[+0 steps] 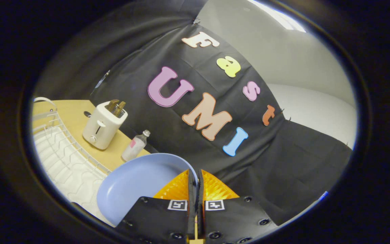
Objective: Take the plate from the dish rack, then take the spoon from the basket and place it into the plate.
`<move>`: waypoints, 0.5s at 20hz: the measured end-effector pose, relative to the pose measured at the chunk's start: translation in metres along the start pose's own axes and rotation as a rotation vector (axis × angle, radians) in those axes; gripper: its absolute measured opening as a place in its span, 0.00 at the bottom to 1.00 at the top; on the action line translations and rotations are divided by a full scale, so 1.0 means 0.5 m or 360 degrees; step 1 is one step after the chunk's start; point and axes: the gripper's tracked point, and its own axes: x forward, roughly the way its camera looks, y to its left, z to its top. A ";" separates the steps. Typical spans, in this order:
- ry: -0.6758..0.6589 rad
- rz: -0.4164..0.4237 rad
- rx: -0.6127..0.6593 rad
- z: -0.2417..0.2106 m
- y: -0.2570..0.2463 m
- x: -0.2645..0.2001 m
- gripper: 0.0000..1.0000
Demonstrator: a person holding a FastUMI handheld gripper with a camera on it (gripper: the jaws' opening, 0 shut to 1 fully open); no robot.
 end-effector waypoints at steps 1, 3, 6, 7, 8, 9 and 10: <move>0.0006 0.0009 0.0021 -0.003 -0.012 -0.003 0.05; 0.0023 0.0032 0.0068 -0.014 -0.033 -0.013 0.05; 0.0034 0.0059 0.0088 -0.030 -0.070 -0.033 0.05; 0.0038 0.0061 0.0096 -0.036 -0.084 -0.042 0.05; 0.0047 0.0064 0.0112 -0.046 -0.098 -0.049 0.05; 0.0059 0.0063 0.0128 -0.055 -0.112 -0.054 0.05; 0.0073 0.0059 0.0146 -0.065 -0.129 -0.059 0.05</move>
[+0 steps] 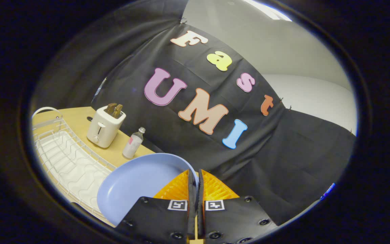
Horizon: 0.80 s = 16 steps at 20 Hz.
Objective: Take the plate from the dish rack, then take the spoon from the basket and place it into the plate.
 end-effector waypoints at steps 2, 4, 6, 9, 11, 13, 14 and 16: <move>0.0023 -0.0017 0.0030 -0.015 -0.035 -0.007 0.05; 0.0046 -0.0034 0.0076 -0.032 -0.070 -0.012 0.05; 0.0080 -0.0064 0.0141 -0.056 -0.108 -0.015 0.05; 0.0159 -0.0085 0.0246 -0.105 -0.155 -0.022 0.05; 0.0213 -0.0100 0.0299 -0.143 -0.185 -0.030 0.05; 0.0272 -0.0114 0.0358 -0.186 -0.211 -0.041 0.05; 0.0302 -0.0122 0.0388 -0.210 -0.222 -0.044 0.05; 0.0367 -0.0135 0.0450 -0.258 -0.237 -0.055 0.05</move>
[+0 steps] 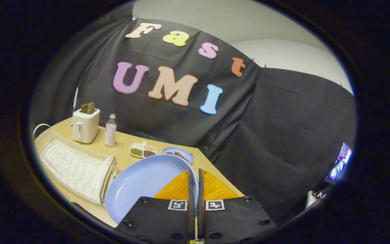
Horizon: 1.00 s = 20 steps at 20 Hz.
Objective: Take the plate from the dish rack, then take the spoon from the basket and place it into the plate.
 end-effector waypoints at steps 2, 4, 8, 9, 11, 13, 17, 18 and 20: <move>0.0070 -0.0014 0.0050 -0.046 -0.022 0.002 0.05; 0.0131 -0.0026 0.0097 -0.088 -0.035 0.004 0.05; 0.0229 -0.0001 0.0175 -0.162 -0.031 0.011 0.05; 0.0248 0.0011 0.0195 -0.176 -0.024 0.012 0.05; 0.0305 0.0040 0.0246 -0.217 -0.011 0.018 0.05; 0.0379 0.0076 0.0318 -0.254 0.007 0.022 0.05; 0.0507 0.0114 0.0436 -0.326 0.032 0.035 0.06; 0.0521 0.0118 0.0445 -0.342 0.037 0.044 0.06; 0.0529 0.0139 0.0457 -0.353 0.045 0.053 0.05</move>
